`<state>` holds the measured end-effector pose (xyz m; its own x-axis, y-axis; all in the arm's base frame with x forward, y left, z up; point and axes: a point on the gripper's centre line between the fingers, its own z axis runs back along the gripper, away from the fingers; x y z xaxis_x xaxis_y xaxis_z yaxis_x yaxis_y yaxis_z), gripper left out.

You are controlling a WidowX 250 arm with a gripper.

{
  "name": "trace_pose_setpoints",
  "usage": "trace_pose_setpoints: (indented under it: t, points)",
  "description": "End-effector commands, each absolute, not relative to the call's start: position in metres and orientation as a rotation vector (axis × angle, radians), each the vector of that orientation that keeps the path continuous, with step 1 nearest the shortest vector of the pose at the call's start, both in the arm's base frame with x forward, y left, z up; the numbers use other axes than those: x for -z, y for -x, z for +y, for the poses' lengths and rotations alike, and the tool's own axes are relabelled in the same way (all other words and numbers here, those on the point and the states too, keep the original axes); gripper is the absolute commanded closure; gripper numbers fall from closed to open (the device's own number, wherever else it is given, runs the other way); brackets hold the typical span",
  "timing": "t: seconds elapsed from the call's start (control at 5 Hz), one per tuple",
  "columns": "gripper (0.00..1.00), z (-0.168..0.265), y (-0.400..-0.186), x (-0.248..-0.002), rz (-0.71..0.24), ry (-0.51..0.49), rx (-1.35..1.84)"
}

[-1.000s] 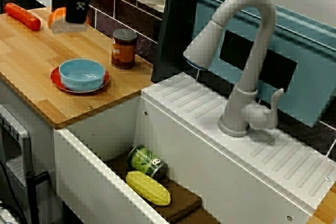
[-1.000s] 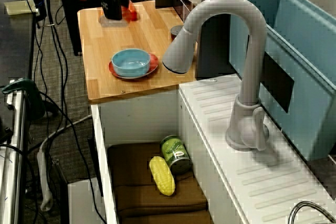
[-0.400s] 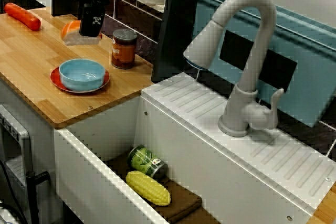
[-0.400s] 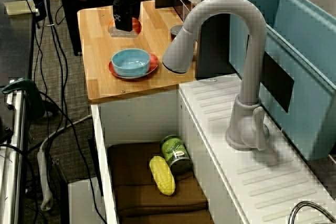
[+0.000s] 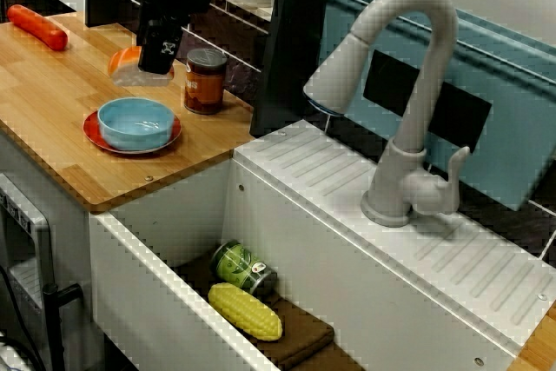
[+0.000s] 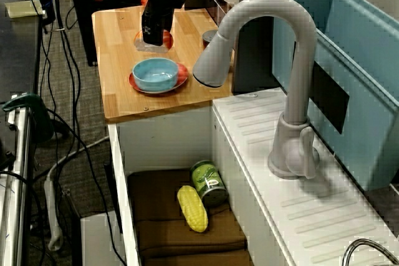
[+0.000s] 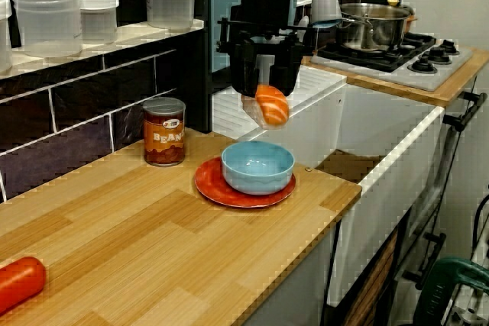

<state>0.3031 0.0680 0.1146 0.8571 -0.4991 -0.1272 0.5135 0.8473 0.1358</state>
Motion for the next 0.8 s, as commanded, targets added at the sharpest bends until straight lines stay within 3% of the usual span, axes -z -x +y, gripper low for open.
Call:
trace_pose_setpoints:
  t: [0.0, 0.6]
  points:
    - [1.0, 0.075, -0.312, -0.125, 0.06, -0.186, 0.518]
    - [1.0, 0.072, -0.314, -0.113, 0.072, -0.175, 0.524]
